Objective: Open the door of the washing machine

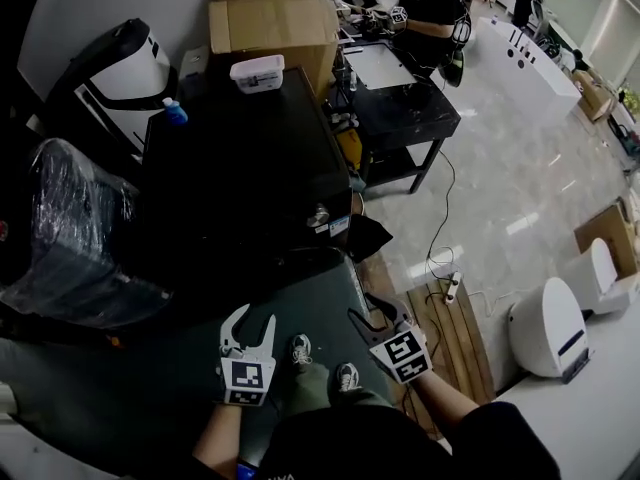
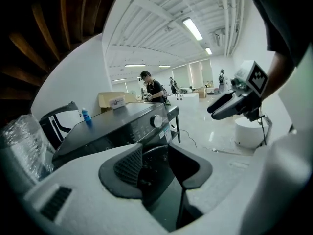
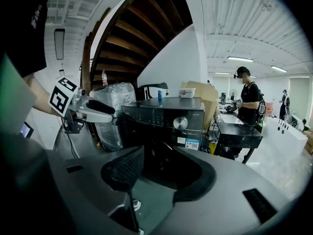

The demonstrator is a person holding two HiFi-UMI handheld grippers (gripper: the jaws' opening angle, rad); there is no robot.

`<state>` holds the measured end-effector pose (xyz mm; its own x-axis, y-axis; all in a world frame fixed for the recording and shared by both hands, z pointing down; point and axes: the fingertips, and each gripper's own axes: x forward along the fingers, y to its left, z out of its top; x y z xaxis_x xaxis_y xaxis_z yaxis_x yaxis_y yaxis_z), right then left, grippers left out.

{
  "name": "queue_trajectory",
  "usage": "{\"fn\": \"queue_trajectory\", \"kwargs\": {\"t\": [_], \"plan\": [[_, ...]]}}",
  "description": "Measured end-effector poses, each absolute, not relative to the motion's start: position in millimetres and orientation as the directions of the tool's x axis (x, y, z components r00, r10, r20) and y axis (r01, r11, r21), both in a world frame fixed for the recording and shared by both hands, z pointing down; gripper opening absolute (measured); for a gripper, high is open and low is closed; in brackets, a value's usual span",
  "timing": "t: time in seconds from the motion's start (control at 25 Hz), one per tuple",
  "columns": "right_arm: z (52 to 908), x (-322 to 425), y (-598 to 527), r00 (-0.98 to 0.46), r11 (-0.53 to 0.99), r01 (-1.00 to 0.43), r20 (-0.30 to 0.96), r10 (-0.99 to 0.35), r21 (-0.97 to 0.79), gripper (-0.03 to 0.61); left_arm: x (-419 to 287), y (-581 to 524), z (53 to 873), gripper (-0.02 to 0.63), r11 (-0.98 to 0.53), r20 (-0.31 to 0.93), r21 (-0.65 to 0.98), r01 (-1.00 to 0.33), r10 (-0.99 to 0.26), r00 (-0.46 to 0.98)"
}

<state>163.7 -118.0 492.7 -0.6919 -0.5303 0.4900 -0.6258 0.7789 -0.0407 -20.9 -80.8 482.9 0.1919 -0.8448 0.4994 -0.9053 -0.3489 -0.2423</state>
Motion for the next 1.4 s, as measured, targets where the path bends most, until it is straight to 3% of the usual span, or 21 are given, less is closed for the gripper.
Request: {"fn": "queue_trajectory", "kwargs": {"t": [0.4,0.8,1.4], "plan": [[569,117,-176,-0.642,0.786,-0.619,0.575,-0.508,0.003,0.189,-52,-172,547,0.16,-0.506,0.573,-0.323,-0.8,-0.777,0.261],[657,74,-236,-0.594,0.84,-0.539,0.677,-0.434,0.065,0.215,-79,-213,616,0.219,-0.572,0.677,-0.361,-0.737,-0.704,0.215],[725,52,-287,-0.529,0.919,-0.329,0.764,-0.369,0.216,0.245,-75,-233,660,0.226,-0.647,0.719,-0.419,-0.637,-0.665,0.202]]}}
